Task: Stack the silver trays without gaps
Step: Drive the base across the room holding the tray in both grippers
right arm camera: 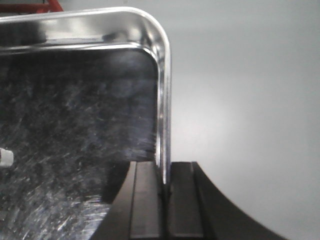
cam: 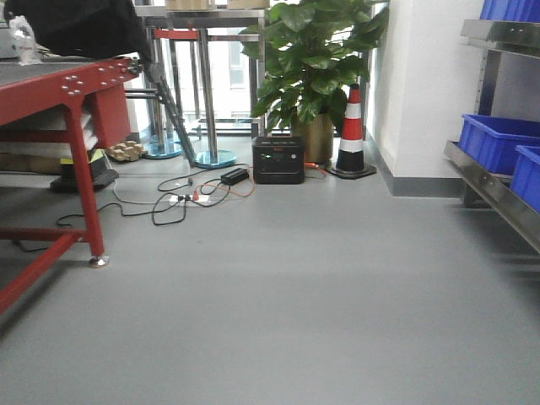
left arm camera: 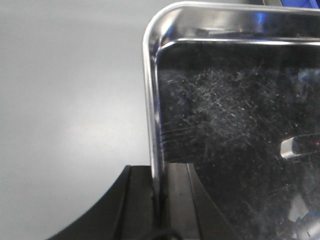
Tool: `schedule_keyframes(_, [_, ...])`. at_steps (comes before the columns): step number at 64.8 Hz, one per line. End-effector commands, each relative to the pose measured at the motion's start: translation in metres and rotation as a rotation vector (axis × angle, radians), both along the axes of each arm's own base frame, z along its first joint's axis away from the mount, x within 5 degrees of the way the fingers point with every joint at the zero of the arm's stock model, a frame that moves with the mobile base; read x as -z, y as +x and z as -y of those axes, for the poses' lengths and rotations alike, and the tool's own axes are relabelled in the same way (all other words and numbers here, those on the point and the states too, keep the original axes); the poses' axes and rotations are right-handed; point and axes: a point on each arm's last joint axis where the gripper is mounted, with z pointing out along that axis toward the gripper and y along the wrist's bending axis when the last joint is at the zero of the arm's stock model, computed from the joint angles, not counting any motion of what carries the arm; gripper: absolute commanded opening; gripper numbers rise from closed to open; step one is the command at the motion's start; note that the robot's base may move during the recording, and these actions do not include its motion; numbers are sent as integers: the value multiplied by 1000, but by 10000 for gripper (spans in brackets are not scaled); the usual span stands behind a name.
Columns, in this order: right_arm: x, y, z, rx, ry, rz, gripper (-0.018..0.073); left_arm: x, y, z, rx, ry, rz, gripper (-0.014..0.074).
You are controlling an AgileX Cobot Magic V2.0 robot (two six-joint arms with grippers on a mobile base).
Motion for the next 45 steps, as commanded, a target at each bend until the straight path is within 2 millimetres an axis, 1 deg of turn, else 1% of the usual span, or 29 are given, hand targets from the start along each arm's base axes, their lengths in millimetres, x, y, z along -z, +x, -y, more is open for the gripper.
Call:
schedule_keyframes(1, [-3,2,0,-9,-4,46,-77,-8,-3,1,18,-24,39,-16])
schedule_keyframes(45, [-3,2,0,-9,-4,46,-77,-8,-3,1,18,-24,42,-16])
